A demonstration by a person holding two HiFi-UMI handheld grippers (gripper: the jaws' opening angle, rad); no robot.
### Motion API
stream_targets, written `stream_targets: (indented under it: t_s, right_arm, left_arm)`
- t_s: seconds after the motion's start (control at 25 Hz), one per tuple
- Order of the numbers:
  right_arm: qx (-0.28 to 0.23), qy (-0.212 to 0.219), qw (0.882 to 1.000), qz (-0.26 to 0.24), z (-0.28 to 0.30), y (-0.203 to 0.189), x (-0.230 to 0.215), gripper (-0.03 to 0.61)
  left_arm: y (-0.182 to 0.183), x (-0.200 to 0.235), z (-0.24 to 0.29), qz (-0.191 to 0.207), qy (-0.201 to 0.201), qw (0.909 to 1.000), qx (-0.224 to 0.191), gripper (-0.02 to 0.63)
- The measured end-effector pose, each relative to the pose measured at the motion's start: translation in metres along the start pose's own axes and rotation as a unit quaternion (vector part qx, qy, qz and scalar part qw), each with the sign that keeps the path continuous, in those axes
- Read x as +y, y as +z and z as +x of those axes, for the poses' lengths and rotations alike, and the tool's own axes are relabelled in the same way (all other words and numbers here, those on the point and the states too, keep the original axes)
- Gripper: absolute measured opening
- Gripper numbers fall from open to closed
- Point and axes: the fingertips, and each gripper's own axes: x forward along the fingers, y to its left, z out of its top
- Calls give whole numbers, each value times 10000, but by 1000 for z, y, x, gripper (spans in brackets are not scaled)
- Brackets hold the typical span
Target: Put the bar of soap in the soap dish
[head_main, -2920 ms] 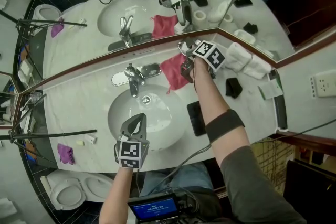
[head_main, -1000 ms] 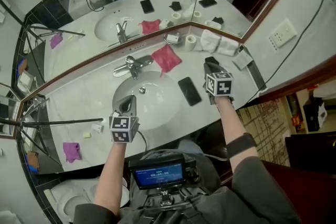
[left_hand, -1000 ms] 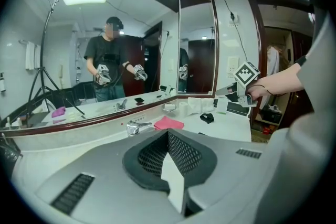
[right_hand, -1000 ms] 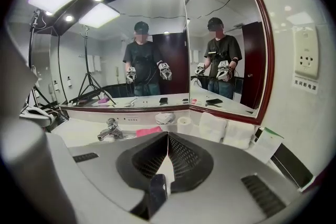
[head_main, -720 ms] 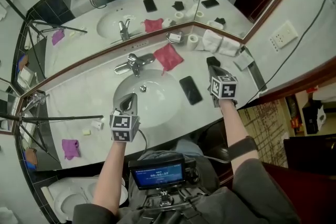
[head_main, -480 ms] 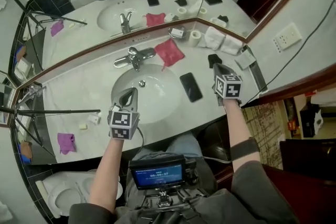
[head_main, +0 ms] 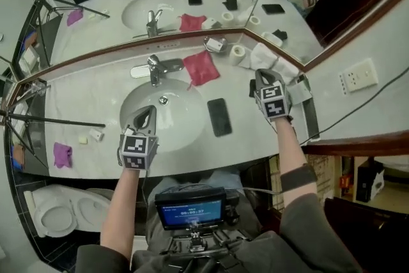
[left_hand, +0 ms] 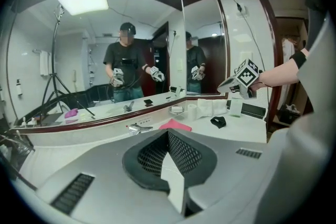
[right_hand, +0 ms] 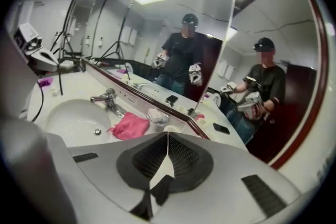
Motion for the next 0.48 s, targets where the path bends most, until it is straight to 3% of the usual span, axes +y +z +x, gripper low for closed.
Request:
stream_targets:
  t_s: [0.08,0.16,0.32,0.48]
  right_arm:
    - [-157,305,9969,-702,22,22,-8,25]
    - [-292,697,9865,-1454,43,35,-8,26]
    - [-467,1450,9543,-2571,85,51,3,99]
    - [-540,1882,9241,-3283,110,58,20,177]
  left_arm:
    - [7,-10,10,-91,289,9995,35,0]
    - [9,-28,16,-243,575,9980,78,0]
    - [10,-59,28,-588,1073,9924,157,0]
    - [11,-89,39,-737,1191,9898,256,0]
